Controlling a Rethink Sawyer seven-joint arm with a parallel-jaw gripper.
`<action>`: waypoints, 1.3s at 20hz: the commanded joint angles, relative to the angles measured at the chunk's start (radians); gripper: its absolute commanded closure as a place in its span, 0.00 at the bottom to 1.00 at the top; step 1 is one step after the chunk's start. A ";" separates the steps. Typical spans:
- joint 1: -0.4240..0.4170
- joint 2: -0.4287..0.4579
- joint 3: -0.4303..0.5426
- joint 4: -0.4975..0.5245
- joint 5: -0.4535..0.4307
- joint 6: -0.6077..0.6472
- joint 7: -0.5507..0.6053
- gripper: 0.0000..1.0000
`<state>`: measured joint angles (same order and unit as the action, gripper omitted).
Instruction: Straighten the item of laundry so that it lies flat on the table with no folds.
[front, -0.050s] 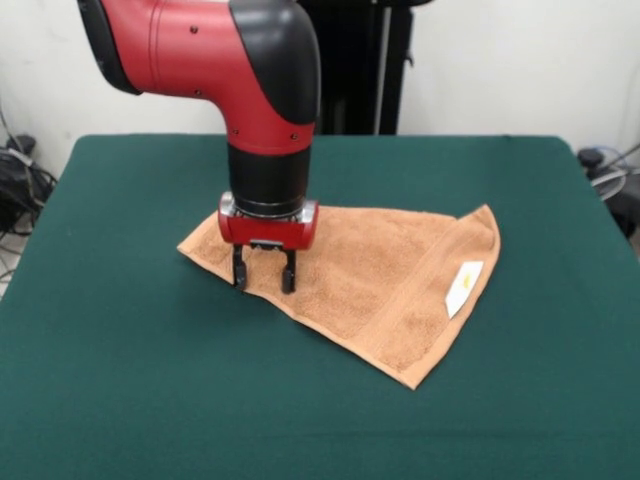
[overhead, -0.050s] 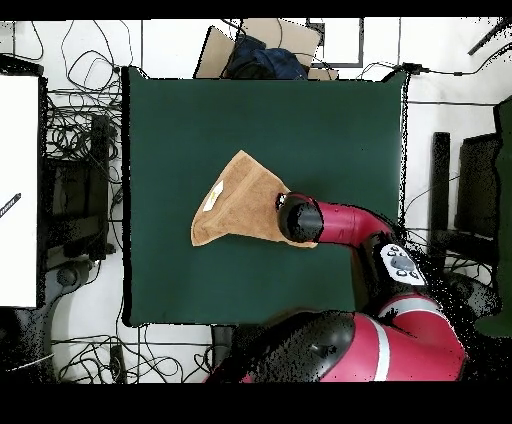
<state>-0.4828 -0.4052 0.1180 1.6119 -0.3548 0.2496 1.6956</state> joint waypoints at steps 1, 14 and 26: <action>0.020 0.084 -0.010 0.011 -0.058 -0.086 0.098 0.00; 0.018 0.133 0.030 -0.081 -0.015 0.014 0.059 0.00; 0.020 0.157 0.055 -0.116 -0.002 0.018 0.065 1.00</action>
<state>-0.4729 -0.3922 0.1230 1.5778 -0.3483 0.2816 1.6956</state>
